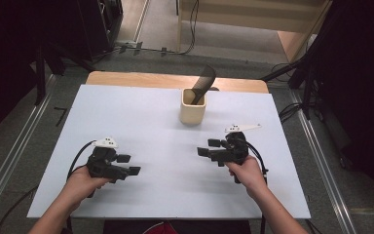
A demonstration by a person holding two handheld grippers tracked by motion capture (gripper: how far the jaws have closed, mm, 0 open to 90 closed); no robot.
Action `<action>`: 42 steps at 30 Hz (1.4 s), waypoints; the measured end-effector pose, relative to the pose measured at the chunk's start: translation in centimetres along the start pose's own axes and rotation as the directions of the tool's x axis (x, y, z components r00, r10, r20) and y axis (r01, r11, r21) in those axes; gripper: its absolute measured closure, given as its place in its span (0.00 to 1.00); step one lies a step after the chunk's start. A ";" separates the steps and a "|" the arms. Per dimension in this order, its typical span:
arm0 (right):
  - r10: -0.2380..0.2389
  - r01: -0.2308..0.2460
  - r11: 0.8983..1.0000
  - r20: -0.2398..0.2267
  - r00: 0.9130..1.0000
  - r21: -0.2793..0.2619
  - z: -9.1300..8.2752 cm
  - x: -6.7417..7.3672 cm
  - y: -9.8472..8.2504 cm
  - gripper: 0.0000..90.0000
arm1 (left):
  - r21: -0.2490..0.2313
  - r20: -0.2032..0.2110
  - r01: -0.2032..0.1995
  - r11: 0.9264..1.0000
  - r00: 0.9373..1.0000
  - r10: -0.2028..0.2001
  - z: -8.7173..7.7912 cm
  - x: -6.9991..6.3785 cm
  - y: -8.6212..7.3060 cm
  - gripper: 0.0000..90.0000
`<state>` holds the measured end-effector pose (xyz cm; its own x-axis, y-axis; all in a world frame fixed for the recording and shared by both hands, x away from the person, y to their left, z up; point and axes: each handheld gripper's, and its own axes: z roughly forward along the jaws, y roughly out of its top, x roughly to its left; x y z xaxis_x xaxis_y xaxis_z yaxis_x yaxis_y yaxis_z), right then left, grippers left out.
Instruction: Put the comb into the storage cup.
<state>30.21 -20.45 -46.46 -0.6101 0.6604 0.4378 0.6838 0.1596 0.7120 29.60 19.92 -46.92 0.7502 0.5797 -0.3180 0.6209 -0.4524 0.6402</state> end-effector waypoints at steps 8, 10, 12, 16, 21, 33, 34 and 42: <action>-0.002 0.002 1.000 0.009 1.000 0.008 -1.0 -0.2 -1.0 0.30 | -0.010 -0.001 0.006 1.000 1.000 -0.006 -0.1 -0.1 -0.1 0.35; -0.007 0.006 1.000 0.020 1.000 0.008 -1.3 -0.2 -1.2 0.30 | -0.012 0.000 0.008 1.000 1.000 -0.008 -0.3 -0.2 -0.1 0.35; -0.004 0.004 1.000 0.018 1.000 0.006 -1.4 -0.2 -1.3 0.30 | -0.013 -0.003 0.009 1.000 1.000 -0.009 -0.3 -0.2 -0.1 0.35; -0.020 0.019 1.000 0.026 0.999 0.017 -1.7 -0.3 -1.8 0.30 | -0.017 0.001 0.008 1.000 1.000 -0.008 -0.3 -0.3 -0.2 0.35; -0.024 0.023 0.999 0.033 0.999 0.025 -2.2 -0.4 -2.3 0.30 | -0.017 0.001 0.016 1.000 1.000 -0.016 -0.5 -0.4 -0.5 0.35; -0.035 0.033 0.999 0.049 0.998 0.043 -3.4 -1.0 -3.8 0.30 | -0.016 -0.002 0.012 1.000 1.000 -0.012 -0.5 -0.4 -0.6 0.35; -0.035 0.033 0.999 0.049 0.998 0.043 -3.4 -1.0 -3.8 0.30 | -0.015 -0.004 0.012 1.000 1.000 -0.013 -0.5 -0.4 -0.6 0.35; -0.022 0.020 0.999 0.060 0.998 0.037 -4.4 -1.6 -4.8 0.30 | -0.014 -0.006 0.013 1.000 1.000 -0.013 -0.5 -0.3 -0.6 0.35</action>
<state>26.20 -25.48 -48.16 -0.5997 0.6997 0.3883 0.6858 0.1993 0.7000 28.85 20.36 -46.83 0.7410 0.5893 -0.3220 0.6271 -0.4358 0.6456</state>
